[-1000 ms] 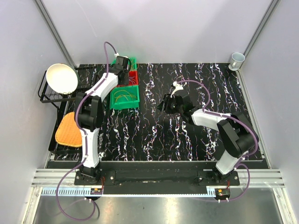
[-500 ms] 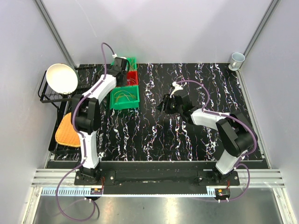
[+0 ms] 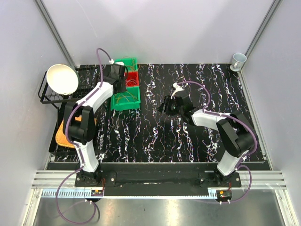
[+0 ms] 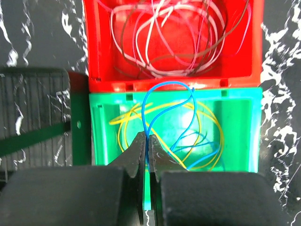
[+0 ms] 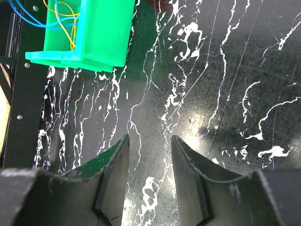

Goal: Untangle the cables

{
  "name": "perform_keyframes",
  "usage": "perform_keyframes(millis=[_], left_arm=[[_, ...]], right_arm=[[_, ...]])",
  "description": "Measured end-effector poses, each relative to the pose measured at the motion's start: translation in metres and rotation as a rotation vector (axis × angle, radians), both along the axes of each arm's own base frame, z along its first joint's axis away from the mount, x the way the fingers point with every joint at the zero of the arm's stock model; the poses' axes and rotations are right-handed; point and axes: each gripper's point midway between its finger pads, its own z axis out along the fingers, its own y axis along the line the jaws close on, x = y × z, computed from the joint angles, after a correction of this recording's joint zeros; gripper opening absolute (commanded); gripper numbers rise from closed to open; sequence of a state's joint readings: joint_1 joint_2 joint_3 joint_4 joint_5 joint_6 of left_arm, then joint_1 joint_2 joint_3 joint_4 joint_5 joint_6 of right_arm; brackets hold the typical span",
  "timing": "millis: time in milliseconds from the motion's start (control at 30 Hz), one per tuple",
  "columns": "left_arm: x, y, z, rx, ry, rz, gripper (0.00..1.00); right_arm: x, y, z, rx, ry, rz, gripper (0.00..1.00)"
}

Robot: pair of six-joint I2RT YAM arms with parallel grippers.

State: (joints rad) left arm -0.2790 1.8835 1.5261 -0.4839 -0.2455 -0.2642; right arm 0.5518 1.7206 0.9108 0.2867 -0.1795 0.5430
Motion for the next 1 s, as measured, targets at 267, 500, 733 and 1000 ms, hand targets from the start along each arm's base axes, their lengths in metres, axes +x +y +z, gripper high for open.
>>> perform_keyframes(millis=[267,500,733,1000], left_arm=[[-0.022,-0.001,-0.035,-0.004,0.072,0.019,0.00],[-0.023,0.001,-0.039,-0.001,0.076,0.031,0.00],[-0.011,0.004,-0.046,0.036,0.090,0.042,0.30],[-0.017,0.006,-0.046,0.046,0.107,0.051,0.40]], right_arm=[[-0.001,0.003,-0.003,0.006,0.013,0.010,0.46],[0.001,0.005,-0.002,0.011,0.014,0.017,0.45],[0.001,0.006,-0.007,0.007,0.024,0.017,0.45],[0.003,0.007,-0.007,0.006,0.026,0.017,0.45]])
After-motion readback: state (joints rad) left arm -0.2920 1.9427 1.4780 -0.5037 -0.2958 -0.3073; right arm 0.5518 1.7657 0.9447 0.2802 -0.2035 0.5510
